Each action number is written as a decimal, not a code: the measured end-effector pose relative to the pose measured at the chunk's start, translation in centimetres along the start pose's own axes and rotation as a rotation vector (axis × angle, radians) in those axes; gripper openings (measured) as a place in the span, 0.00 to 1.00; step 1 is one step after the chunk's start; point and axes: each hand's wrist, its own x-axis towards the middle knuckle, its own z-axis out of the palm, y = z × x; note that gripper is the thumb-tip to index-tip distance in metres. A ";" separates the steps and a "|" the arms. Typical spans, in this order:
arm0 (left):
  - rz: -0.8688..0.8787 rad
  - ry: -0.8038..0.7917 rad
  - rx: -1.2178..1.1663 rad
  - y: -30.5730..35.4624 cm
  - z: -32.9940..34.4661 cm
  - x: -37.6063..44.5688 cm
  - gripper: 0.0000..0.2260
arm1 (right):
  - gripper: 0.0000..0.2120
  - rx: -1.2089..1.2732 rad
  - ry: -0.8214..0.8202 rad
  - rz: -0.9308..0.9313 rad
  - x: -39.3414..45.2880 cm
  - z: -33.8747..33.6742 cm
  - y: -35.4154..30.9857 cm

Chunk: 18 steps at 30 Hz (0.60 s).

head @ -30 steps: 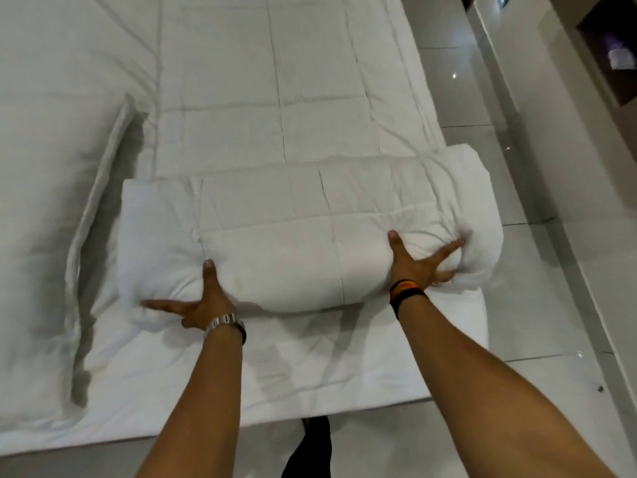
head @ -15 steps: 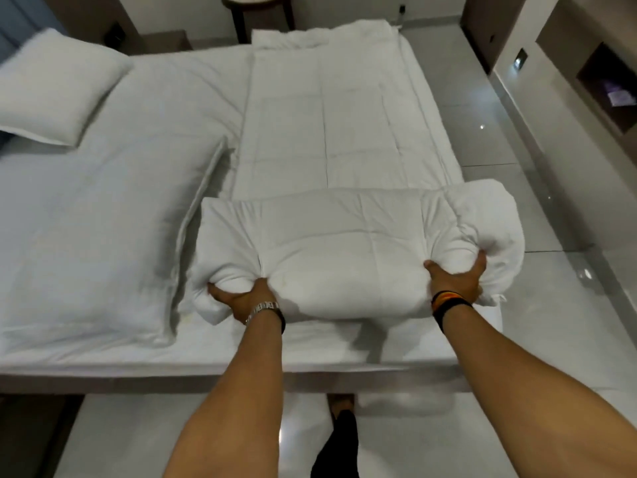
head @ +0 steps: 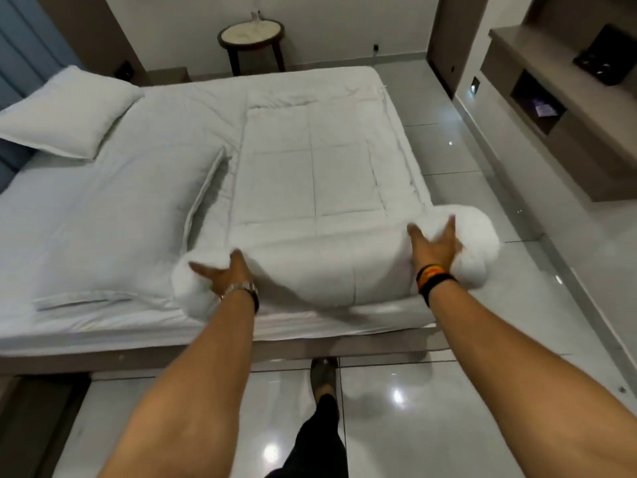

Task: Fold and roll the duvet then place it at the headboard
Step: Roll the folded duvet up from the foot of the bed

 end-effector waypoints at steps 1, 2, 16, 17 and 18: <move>0.114 -0.055 0.034 1.7 1.3 0.6 0.43 | 0.46 0.061 -0.029 -0.089 1.1 0.7 -1.6; 0.178 -0.080 0.043 2.6 2.4 1.5 0.40 | 0.43 0.080 -0.041 -0.147 2.0 1.3 -2.5; -0.176 0.118 0.148 -6.0 20.6 20.2 0.69 | 0.72 -0.016 0.123 0.343 19.6 18.8 7.3; -0.228 0.161 0.155 -5.7 22.1 21.3 0.71 | 0.73 -0.020 0.168 0.381 21.1 20.3 7.1; -0.272 0.190 0.168 -5.6 23.3 22.3 0.72 | 0.74 -0.023 0.210 0.396 22.3 21.5 7.0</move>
